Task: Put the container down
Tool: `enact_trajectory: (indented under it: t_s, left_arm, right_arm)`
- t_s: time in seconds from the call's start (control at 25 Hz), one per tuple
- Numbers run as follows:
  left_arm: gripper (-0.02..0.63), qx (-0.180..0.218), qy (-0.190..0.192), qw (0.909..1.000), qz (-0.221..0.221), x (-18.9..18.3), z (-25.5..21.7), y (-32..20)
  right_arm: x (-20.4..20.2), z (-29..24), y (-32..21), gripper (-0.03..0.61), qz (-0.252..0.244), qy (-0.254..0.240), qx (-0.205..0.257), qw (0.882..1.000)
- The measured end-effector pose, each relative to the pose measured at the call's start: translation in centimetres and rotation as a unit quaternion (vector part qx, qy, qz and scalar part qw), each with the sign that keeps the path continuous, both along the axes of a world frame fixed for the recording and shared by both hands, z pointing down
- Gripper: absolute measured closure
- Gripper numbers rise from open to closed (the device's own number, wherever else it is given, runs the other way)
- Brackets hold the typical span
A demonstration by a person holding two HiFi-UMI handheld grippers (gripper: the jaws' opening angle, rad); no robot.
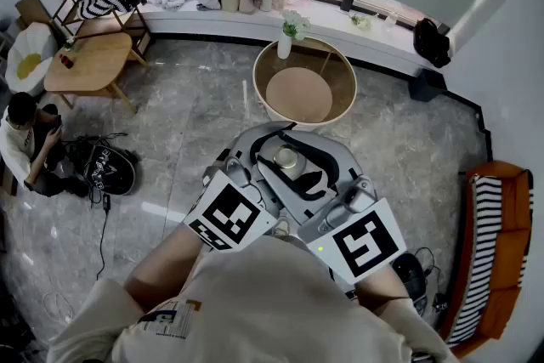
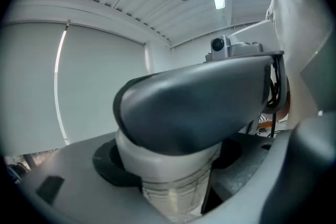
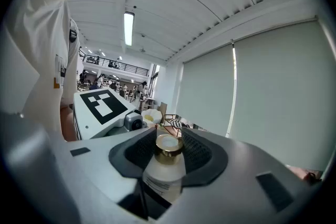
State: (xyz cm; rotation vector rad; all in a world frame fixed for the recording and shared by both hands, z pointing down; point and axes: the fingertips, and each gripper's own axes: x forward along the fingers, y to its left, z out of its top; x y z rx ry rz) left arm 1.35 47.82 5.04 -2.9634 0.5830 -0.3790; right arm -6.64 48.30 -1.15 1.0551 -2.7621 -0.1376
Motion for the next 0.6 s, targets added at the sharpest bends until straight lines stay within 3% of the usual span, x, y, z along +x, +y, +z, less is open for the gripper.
enact_trajectory:
  t_s: [0.6]
  left_arm:
    - [0.272,-0.003,-0.003,0.9998,-0.018,2.8,0.5,-1.3]
  right_arm:
    - [2.9,0.5,-1.0,0.434,-0.022,-0.001,0.003,1.000]
